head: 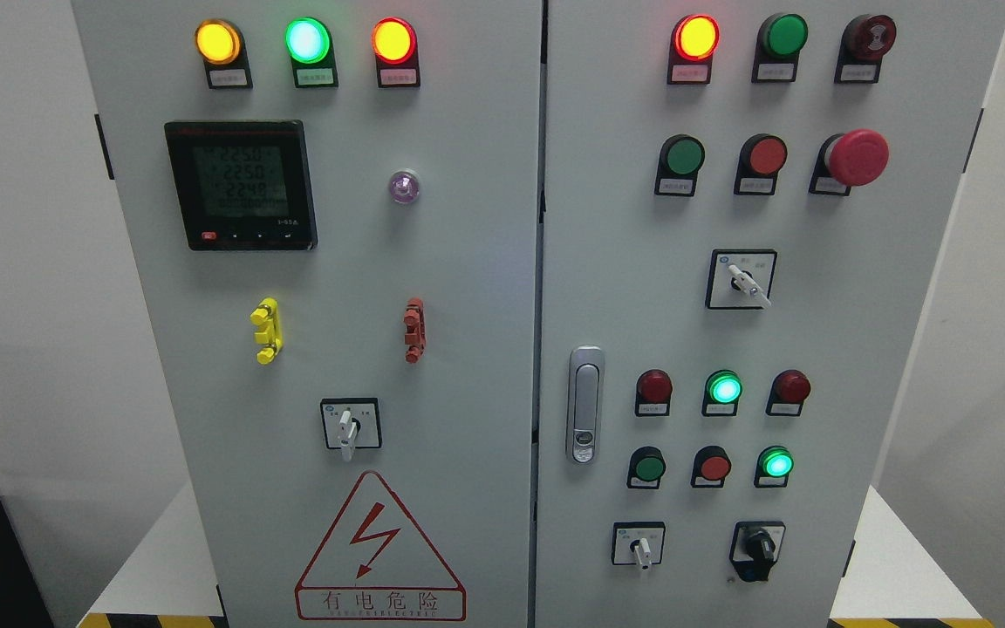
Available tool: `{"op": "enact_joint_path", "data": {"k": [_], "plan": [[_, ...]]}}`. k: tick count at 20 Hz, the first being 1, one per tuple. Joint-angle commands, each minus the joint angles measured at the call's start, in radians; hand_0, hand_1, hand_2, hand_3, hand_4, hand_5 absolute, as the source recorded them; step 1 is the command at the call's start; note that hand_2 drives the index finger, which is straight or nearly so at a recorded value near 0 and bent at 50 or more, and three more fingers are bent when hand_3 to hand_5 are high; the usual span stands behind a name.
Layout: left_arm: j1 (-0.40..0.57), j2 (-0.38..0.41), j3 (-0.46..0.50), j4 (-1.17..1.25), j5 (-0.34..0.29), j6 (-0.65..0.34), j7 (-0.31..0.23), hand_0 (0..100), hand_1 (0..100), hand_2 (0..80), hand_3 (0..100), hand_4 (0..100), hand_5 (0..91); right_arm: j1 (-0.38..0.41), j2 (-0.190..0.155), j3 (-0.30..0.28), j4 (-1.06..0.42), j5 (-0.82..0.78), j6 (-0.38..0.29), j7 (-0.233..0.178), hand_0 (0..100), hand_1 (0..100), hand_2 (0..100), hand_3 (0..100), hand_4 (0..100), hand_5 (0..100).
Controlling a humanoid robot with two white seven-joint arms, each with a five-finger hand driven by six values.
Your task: Turn on light switch 1
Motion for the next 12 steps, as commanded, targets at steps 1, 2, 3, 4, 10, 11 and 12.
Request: {"op": "enact_joint_path", "data": {"k": [1, 2, 3, 4, 10, 11, 12], "plan": [[-0.071, -0.041, -0.061, -0.062, -0.033, 0.035, 0.01, 31, 47, 46.5, 75, 88, 62.3, 0.0, 0.0, -0.001, 0.0, 0.0, 0.0, 0.004, 0, 0, 0, 0, 0, 0], [-0.08, -0.055, -0.066, -0.062, -0.045, 0.042, 0.028, 30, 47, 46.5, 76, 89, 63.9, 0.0, 0.0, 0.001, 0.0, 0.0, 0.0, 0.004, 0, 0, 0, 0, 0, 0], [-0.09, -0.057, -0.067, -0.062, -0.056, 0.051, 0.044, 30, 49, 46.5, 76, 89, 65.4, 0.0, 0.0, 0.001, 0.0, 0.0, 0.0, 0.004, 0, 0, 0, 0, 0, 0], [-0.1, -0.058, -0.067, -0.062, -0.062, 0.059, 0.048, 30, 50, 46.4, 76, 89, 65.7, 0.0, 0.0, -0.001, 0.0, 0.0, 0.0, 0.004, 0, 0, 0, 0, 0, 0], [-0.124, -0.074, -0.067, -0.06, -0.062, 0.094, 0.068, 23, 55, 48.4, 81, 92, 70.5, 0.0, 0.0, -0.001, 0.0, 0.0, 0.0, 0.004, 0, 0, 0, 0, 0, 0], [-0.127, -0.075, -0.067, -0.06, -0.061, 0.094, 0.067, 22, 56, 48.5, 83, 92, 71.9, 0.0, 0.0, 0.001, 0.0, 0.0, 0.0, 0.004, 0, 0, 0, 0, 0, 0], [-0.132, -0.077, -0.067, -0.06, -0.058, 0.096, 0.067, 21, 57, 48.6, 84, 93, 73.3, 0.0, 0.0, 0.001, 0.0, 0.0, 0.0, 0.004, 0, 0, 0, 0, 0, 0]]}}
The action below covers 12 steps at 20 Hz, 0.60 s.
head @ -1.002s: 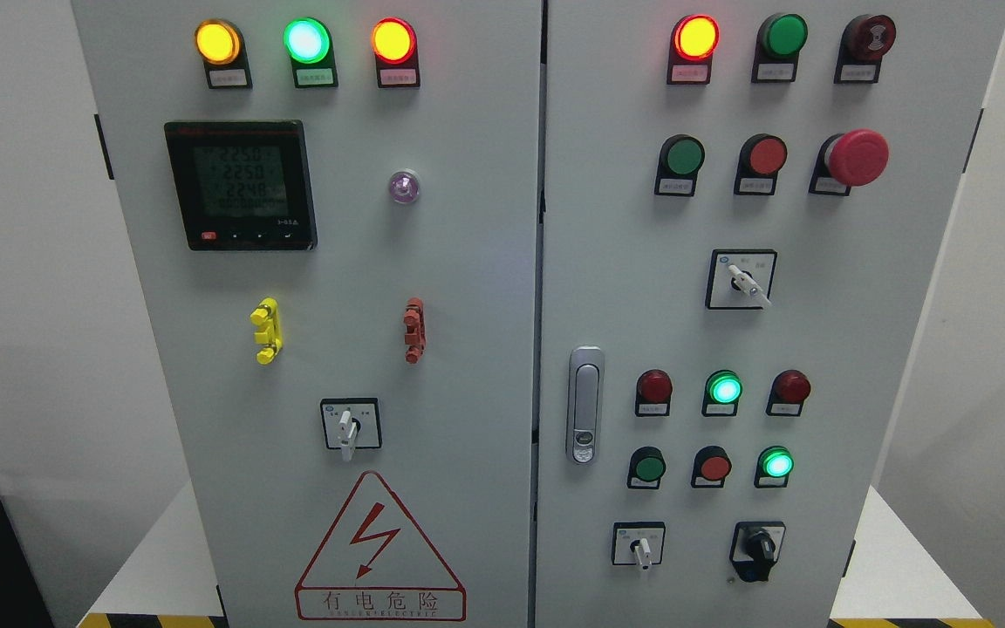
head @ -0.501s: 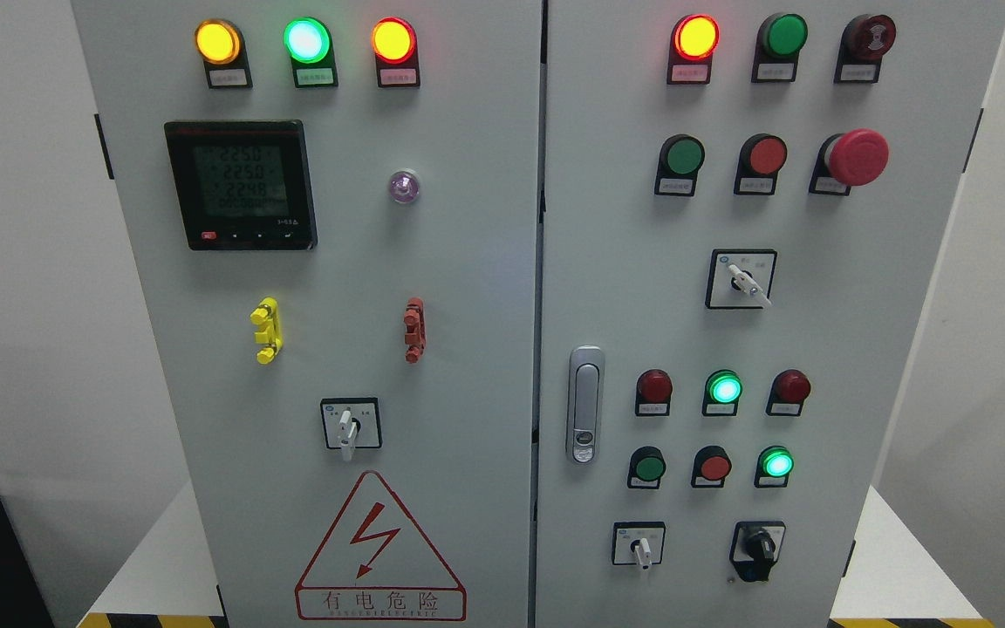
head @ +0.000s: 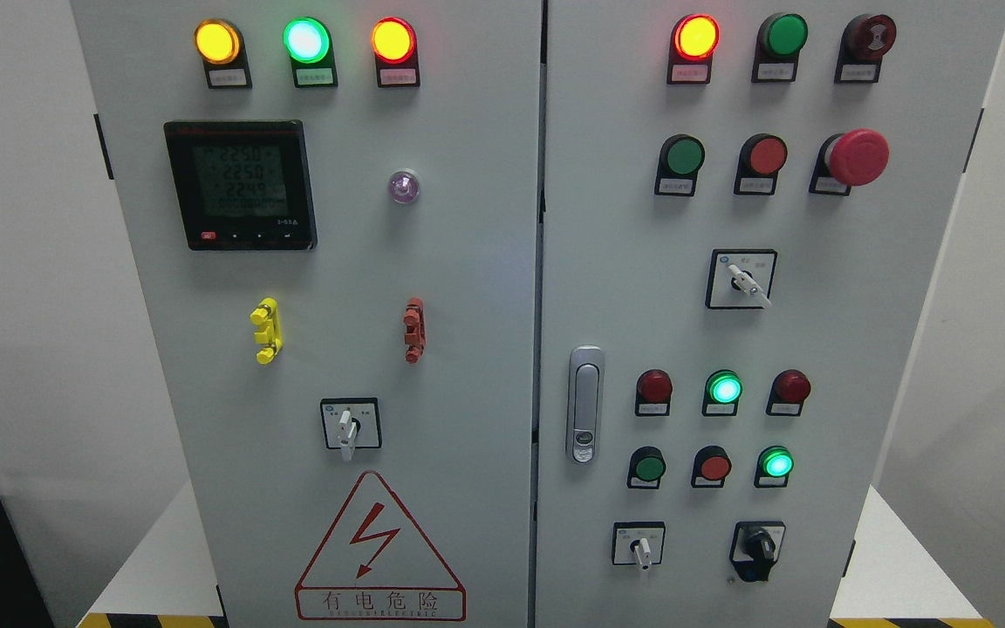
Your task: Turn on light switch 1
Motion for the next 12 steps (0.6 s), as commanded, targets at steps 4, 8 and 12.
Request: {"op": "enact_joint_path", "data": {"k": [4, 8, 12], "plan": [[-0.071, -0.043, -0.015, -0.012, 0.014, 0.023, 0.001, 20, 57, 48.2, 86, 94, 75.9, 0.0, 0.0, 0.001, 0.0, 0.0, 0.0, 0.001, 0, 0, 0, 0, 0, 0], [-0.123, -0.057, 0.005, -0.01, 0.049, 0.087, -0.01, 19, 57, 47.9, 86, 94, 75.8, 0.0, 0.0, -0.001, 0.0, 0.0, 0.0, 0.001, 0, 0, 0, 0, 0, 0], [-0.181, -0.067, 0.008, -0.014, 0.046, 0.143, -0.009, 19, 57, 47.8, 86, 94, 75.6, 0.0, 0.0, 0.001, 0.0, 0.0, 0.0, 0.001, 0, 0, 0, 0, 0, 0]]}}
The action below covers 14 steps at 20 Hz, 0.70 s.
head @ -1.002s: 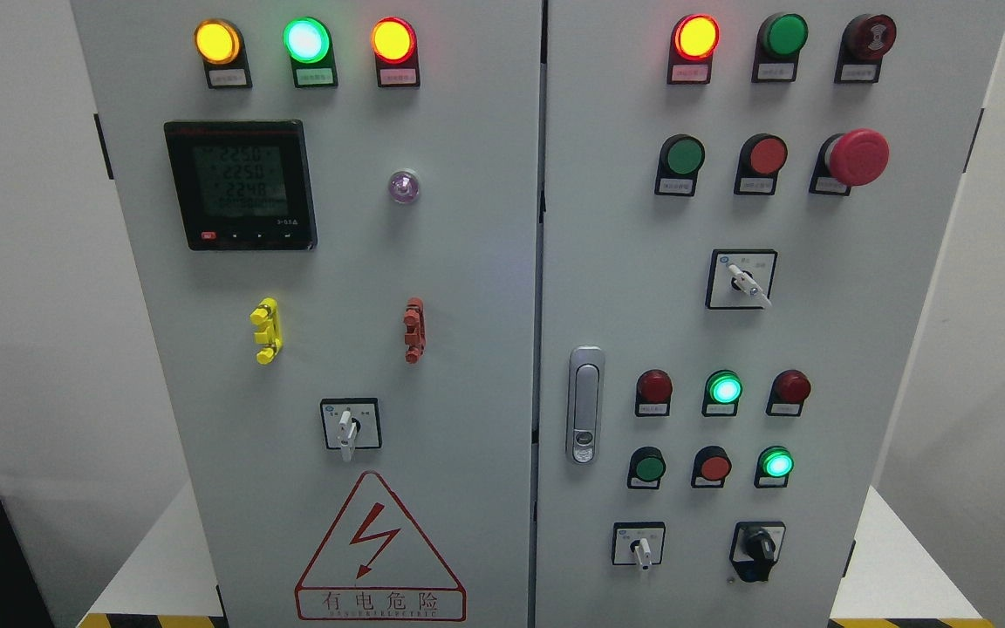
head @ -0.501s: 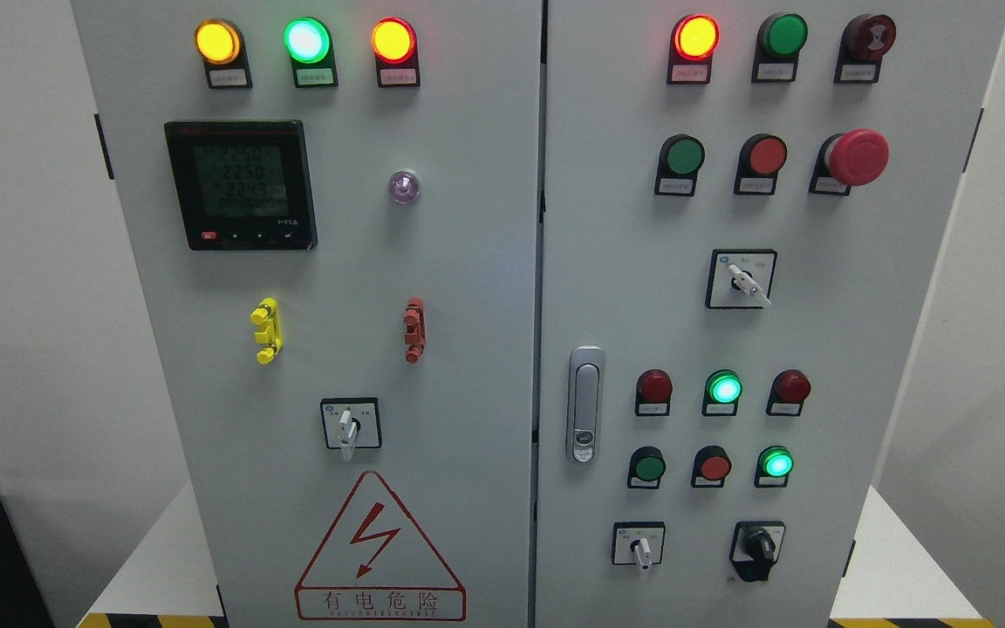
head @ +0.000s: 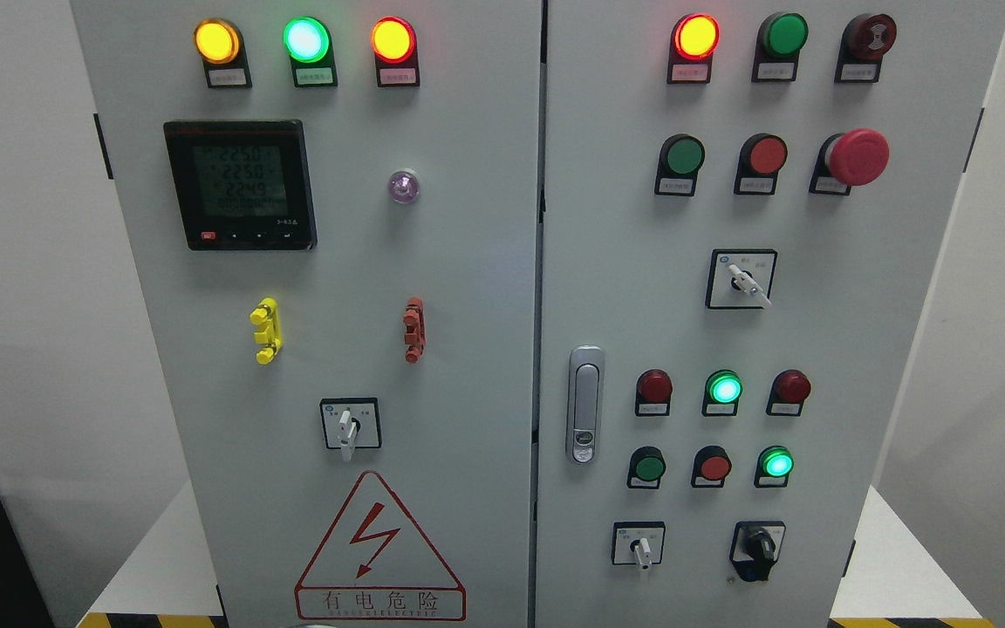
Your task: Turn on light switch 1
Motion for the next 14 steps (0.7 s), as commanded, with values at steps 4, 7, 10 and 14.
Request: {"op": "enact_joint_path", "data": {"k": [4, 7, 10, 14], "plan": [[-0.107, -0.034, 0.01, -0.006, 0.003, 0.06, 0.015, 18, 64, 47.7, 86, 94, 76.2, 0.0, 0.001, 0.001, 0.0, 0.0, 0.0, 0.001, 0, 0, 0, 0, 0, 0], [-0.135, -0.04, 0.01, -0.006, 0.003, 0.095, 0.045, 17, 68, 47.8, 86, 94, 76.1, 0.0, 0.001, 0.001, 0.0, 0.0, 0.0, 0.001, 0, 0, 0, 0, 0, 0], [-0.152, -0.04, 0.01, -0.006, 0.003, 0.106, 0.065, 15, 69, 49.8, 88, 94, 76.0, 0.0, 0.001, 0.001, 0.0, 0.0, 0.0, 0.001, 0, 0, 0, 0, 0, 0], [-0.184, -0.042, 0.01, -0.006, 0.003, 0.127, 0.078, 14, 70, 52.3, 92, 95, 78.4, 0.0, 0.001, -0.001, 0.0, 0.0, 0.0, 0.001, 0, 0, 0, 0, 0, 0]]}}
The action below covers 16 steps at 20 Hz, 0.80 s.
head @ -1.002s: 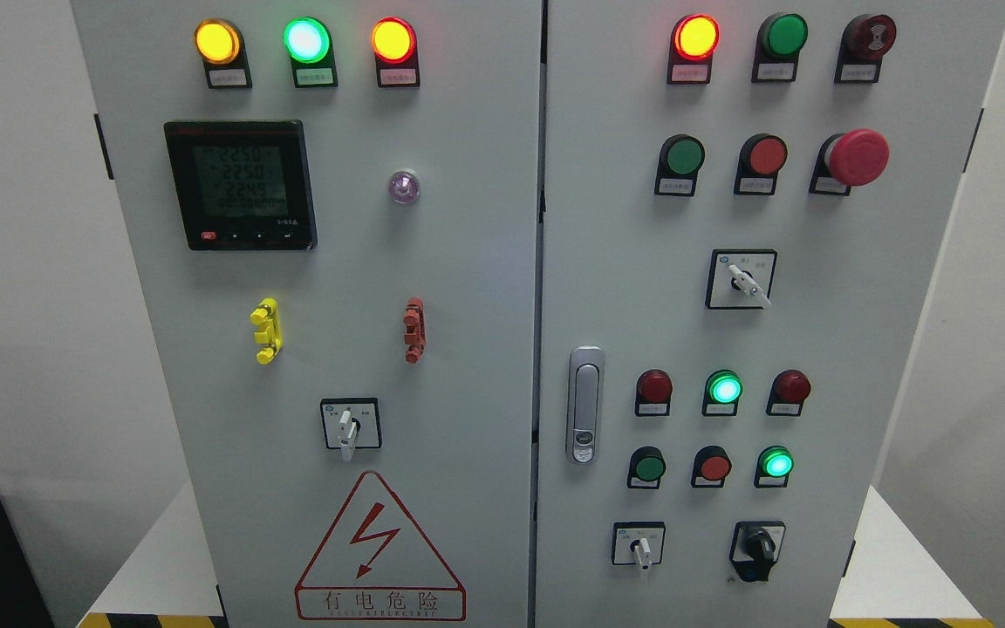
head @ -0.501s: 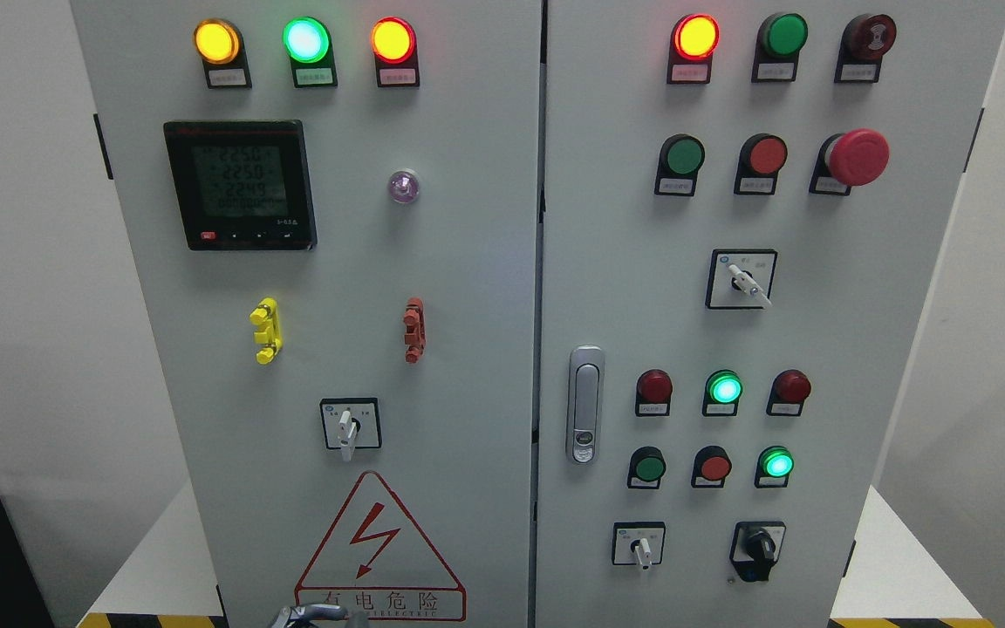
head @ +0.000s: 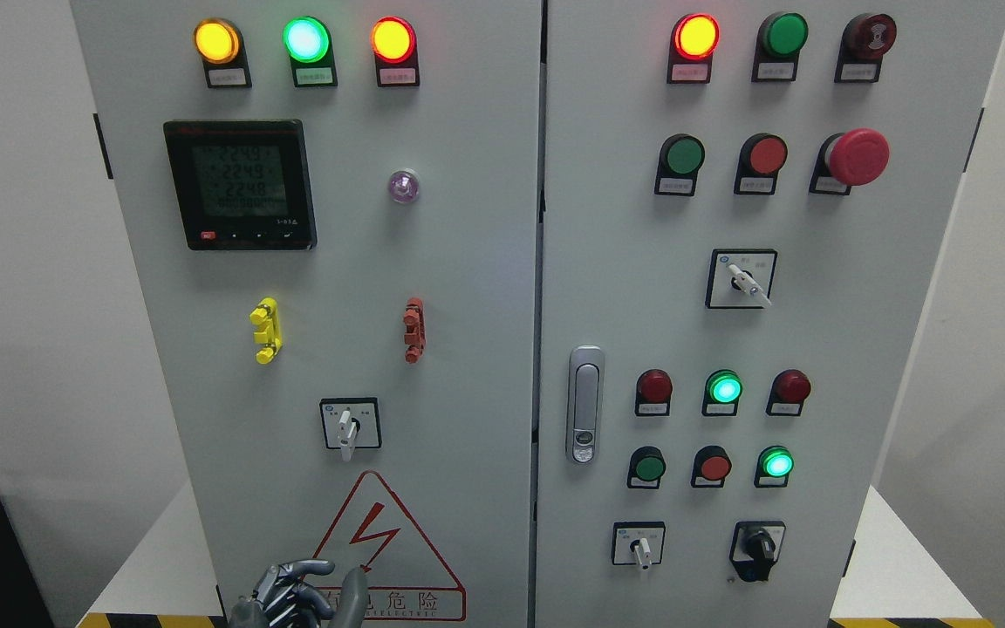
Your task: Turn on light switch 1
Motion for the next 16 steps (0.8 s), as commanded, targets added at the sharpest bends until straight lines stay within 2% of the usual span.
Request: {"op": "enact_joint_path", "data": {"k": [1, 5, 10, 16], "plan": [[-0.057, -0.017, 0.003, -0.002, 0.0, 0.035, 0.019, 14, 70, 52.7, 92, 95, 78.7, 0.0, 0.0, 0.001, 0.0, 0.0, 0.0, 0.0, 0, 0, 0, 0, 0, 0], [-0.079, -0.02, 0.0, -0.002, 0.002, 0.061, 0.022, 14, 70, 55.1, 95, 98, 84.2, 0.0, 0.0, 0.001, 0.0, 0.0, 0.0, 0.0, 0, 0, 0, 0, 0, 0], [-0.096, -0.02, -0.01, -0.003, 0.005, 0.095, 0.035, 14, 70, 55.6, 98, 96, 85.0, 0.0, 0.0, -0.001, 0.0, 0.0, 0.0, 0.0, 0, 0, 0, 0, 0, 0], [-0.165, -0.029, -0.011, -0.003, 0.006, 0.152, 0.039, 13, 70, 55.4, 98, 95, 85.3, 0.0, 0.0, -0.001, 0.0, 0.0, 0.0, 0.0, 0, 0, 0, 0, 0, 0]]}}
